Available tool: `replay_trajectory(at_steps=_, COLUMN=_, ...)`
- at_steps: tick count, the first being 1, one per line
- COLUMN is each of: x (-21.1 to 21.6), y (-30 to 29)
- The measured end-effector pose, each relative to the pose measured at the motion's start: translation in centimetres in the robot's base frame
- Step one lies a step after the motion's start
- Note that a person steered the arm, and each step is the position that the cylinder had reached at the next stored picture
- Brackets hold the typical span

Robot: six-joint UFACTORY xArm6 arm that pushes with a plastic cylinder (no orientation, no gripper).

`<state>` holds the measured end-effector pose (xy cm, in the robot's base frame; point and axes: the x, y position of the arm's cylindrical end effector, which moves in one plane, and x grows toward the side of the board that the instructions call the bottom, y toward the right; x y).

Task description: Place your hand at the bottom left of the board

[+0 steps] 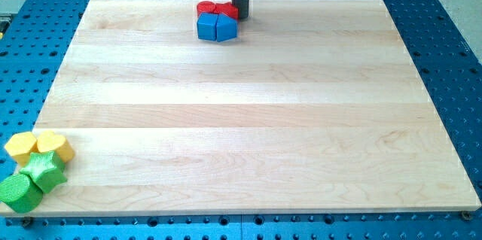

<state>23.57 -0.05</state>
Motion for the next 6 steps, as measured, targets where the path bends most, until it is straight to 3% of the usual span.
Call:
replay_trajectory(at_steps=2, x=1.7, y=-0.1)
replay_trajectory(at_steps=4, x=6.4, y=5.9)
replay_trajectory(at_steps=5, x=14.9, y=7.5)
replay_trajectory(at_steps=6, x=25.8, y=2.7)
